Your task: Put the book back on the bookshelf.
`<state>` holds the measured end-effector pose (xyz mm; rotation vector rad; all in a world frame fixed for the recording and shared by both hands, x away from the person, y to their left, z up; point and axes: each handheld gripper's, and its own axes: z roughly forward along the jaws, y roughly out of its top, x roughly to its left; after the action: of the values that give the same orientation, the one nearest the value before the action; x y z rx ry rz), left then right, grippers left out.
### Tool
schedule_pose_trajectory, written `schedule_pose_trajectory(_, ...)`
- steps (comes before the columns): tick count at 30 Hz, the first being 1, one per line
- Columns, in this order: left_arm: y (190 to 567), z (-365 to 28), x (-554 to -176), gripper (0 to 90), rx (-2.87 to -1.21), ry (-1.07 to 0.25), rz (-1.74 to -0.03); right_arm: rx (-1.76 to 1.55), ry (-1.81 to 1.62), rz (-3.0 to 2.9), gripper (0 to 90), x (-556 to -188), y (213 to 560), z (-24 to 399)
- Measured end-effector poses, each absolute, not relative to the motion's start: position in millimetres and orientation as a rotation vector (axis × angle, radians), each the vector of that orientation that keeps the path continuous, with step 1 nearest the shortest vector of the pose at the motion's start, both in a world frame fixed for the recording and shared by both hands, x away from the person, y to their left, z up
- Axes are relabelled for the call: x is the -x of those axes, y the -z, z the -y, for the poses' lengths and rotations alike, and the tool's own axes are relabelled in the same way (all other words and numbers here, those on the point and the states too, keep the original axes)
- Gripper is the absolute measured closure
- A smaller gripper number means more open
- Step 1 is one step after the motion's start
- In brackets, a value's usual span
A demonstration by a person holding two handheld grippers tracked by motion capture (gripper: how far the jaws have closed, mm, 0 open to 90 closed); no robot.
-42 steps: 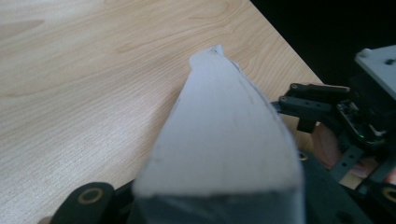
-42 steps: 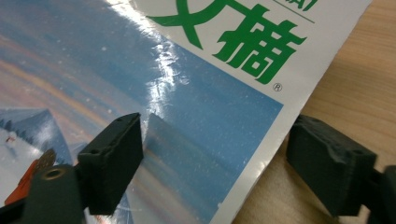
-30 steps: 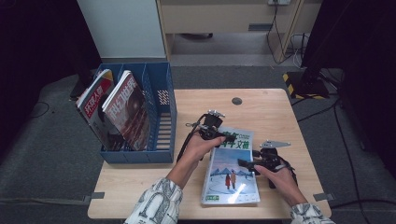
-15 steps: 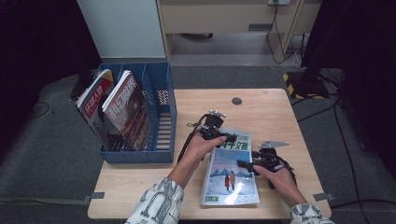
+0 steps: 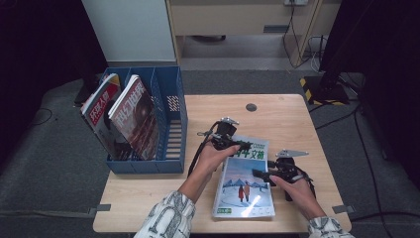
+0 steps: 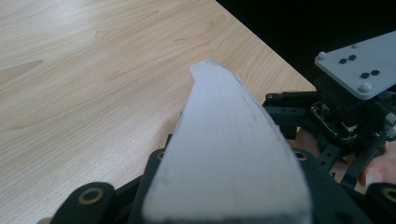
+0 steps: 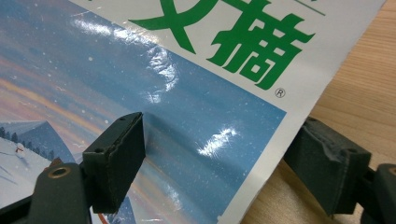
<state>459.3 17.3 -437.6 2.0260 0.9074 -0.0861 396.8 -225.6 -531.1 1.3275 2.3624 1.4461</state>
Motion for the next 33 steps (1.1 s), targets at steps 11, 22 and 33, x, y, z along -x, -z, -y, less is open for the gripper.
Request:
schedule_pose_trajectory(11, 435.3, -19.2, -457.1, 70.5, -2.025, 0.079, -0.937, -1.311, -1.446, -2.362, 21.6, -397.6, 532.0, 224.3)
schedule_pose_trajectory(22, 425.1, -21.8, -457.0, 70.5, -2.106, 0.087, -0.938, -1.277, -1.447, -2.356, 29.2, -397.4, 528.4, 223.4)
schedule_pose_trajectory(33, 418.6, -21.4, -461.8, 70.9, -2.163, 0.125, -0.957, -1.242, -1.438, -2.353, 28.5, -396.0, 525.8, 222.1)
